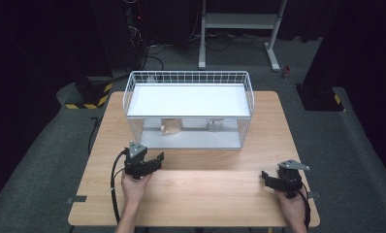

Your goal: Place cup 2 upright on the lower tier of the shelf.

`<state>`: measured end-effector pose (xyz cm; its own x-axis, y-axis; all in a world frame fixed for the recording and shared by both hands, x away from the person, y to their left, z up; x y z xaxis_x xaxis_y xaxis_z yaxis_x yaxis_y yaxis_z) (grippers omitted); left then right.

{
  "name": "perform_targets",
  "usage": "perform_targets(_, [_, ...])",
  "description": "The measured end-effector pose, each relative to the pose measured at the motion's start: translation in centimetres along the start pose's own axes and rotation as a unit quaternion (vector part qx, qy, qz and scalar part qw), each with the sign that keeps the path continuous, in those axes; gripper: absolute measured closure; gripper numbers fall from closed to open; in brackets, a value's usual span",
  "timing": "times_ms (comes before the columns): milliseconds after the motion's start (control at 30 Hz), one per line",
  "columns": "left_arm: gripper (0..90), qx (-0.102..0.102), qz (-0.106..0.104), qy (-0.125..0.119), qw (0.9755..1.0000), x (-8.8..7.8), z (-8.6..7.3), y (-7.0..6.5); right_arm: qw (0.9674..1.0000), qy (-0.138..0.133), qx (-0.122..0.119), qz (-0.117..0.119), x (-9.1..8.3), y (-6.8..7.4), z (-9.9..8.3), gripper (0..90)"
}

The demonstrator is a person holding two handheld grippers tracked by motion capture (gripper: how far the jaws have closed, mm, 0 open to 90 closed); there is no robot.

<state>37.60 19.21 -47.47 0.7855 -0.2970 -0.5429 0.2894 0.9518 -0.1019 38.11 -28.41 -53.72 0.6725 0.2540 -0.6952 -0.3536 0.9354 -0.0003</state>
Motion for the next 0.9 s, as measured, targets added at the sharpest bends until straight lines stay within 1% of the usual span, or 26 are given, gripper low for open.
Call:
perform_targets(267, [29.3, 0.002, -0.001, -0.001, 1.0, -0.5, -0.4, 0.0, 1.0, 0.0, 0.0, 0.0, 0.0, 0.0, 0.0, 23.7])
perform_targets(433, [29.2, -0.001, -0.001, -0.002, 1.0, -0.8, -0.6, 0.0, 1.0, 0.0, 0.0, 0.0, 0.0, 0.0, 0.0, 23.7])
perform_targets(700, [29.1, 0.01, 0.002, 0.004, 0.9999, -1.2, -1.1, 0.1, 1.0, 0.0, -0.001, 0.0, 0.0, 0.0, 0.0, 23.7])
perform_targets(900, [29.0, 0.008, 0.004, 0.003, 1.0, -1.5, -1.5, 0.0, 1.0, 0.0, 0.0, -0.001, 0.0, 0.0, 0.0, 23.7])
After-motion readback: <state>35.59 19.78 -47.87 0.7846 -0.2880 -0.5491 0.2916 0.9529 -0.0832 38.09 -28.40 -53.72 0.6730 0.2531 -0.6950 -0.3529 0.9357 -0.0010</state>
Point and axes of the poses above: each handheld gripper's, and its own axes: x roughly forward along the jaws, z roughly out of its top, y roughly to its left, the point moved 2 cm from there along x, roughly forward along the jaws, and after that the axes turned 1 degree about z, right-handed, at the moved point
